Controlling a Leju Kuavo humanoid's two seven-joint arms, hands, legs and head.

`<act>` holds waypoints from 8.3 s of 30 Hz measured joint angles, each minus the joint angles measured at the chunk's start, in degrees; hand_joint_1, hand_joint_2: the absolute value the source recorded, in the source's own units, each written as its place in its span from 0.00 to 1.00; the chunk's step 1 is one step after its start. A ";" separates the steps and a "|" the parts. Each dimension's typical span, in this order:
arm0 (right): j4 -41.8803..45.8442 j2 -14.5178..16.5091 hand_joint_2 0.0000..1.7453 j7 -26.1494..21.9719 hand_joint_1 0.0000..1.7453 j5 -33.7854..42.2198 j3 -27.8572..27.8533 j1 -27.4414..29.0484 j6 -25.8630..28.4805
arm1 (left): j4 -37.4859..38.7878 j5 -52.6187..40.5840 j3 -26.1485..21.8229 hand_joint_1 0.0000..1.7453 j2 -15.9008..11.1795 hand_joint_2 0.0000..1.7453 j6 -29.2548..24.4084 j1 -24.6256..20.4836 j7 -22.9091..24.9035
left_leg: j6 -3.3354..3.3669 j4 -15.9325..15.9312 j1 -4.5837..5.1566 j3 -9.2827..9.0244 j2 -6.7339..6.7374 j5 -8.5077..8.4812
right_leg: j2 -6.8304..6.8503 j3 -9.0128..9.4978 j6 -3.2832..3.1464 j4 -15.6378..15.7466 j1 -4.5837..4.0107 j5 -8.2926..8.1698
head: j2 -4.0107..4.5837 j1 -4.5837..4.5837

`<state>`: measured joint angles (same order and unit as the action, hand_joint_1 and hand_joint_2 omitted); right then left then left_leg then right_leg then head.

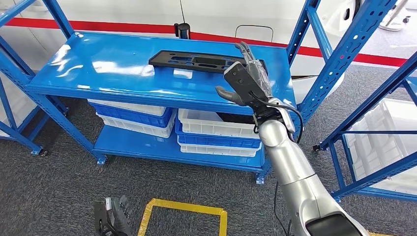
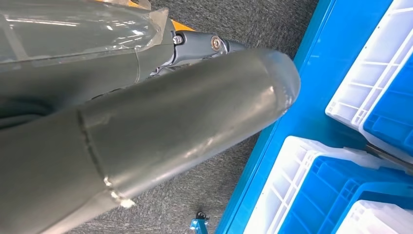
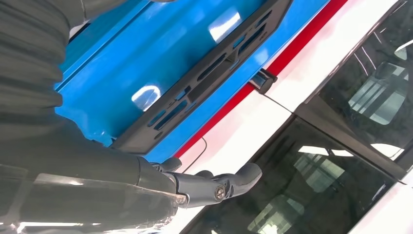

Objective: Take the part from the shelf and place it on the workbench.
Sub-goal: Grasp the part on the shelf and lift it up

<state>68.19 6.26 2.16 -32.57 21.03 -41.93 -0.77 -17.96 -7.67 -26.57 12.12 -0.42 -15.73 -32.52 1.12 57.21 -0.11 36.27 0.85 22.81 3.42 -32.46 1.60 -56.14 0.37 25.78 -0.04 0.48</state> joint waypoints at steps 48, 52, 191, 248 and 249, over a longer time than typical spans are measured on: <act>0.13 -0.61 1.00 0.02 0.00 0.67 -0.21 -0.39 -0.69 | 0.64 2.93 0.89 0.00 -0.01 0.00 -1.02 -0.50 -0.90 | 1.82 -0.91 -0.04 -1.52 -1.58 0.76 | -3.44 -9.17 -0.44 -17.78 0.03 6.43 | 0.00 -0.05; -0.29 -0.85 1.00 -0.17 0.00 -0.40 -0.06 -0.03 -0.01 | 0.68 3.05 0.98 0.00 0.07 0.00 -1.02 -0.32 -0.93 | 1.32 -0.86 0.08 -3.27 -2.07 2.04 | -3.43 -5.69 0.67 -5.42 -0.05 -0.64 | 0.00 -0.16; -38.86 5.60 1.00 -7.21 0.99 -38.82 -6.31 -5.74 24.35 | 5.90 10.70 2.79 0.00 -11.25 0.00 -1.47 6.97 -6.93 | -0.30 -1.20 -0.12 -3.20 -1.42 2.14 | -3.89 -2.29 -1.11 -0.12 -0.36 -2.48 | 0.00 0.01; 7.82 -0.54 1.00 -15.50 0.90 13.87 2.45 5.53 9.95 | 5.72 15.62 12.43 0.00 -9.15 0.00 -4.40 5.99 -6.09 | 1.24 -1.67 -0.65 -3.38 -0.91 1.38 | -3.60 -5.68 1.26 -10.95 1.20 2.32 | 0.00 -0.16; 7.62 -0.52 1.00 -15.52 0.90 14.14 2.71 5.14 10.01 | 5.72 15.91 12.43 0.00 -9.31 0.00 -4.13 6.00 -6.06 | 0.89 -1.39 -0.70 -3.23 -0.94 1.50 | -3.49 -3.07 1.59 -6.69 1.38 1.16 | 0.00 -0.19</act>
<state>75.81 5.74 -13.36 -18.43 23.73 -36.79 9.24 -12.24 8.24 -14.14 2.81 -4.56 -9.73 -38.58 2.01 55.81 -0.82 33.04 -0.09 24.31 -0.07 -35.53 3.18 -62.83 1.75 26.94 -0.04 0.29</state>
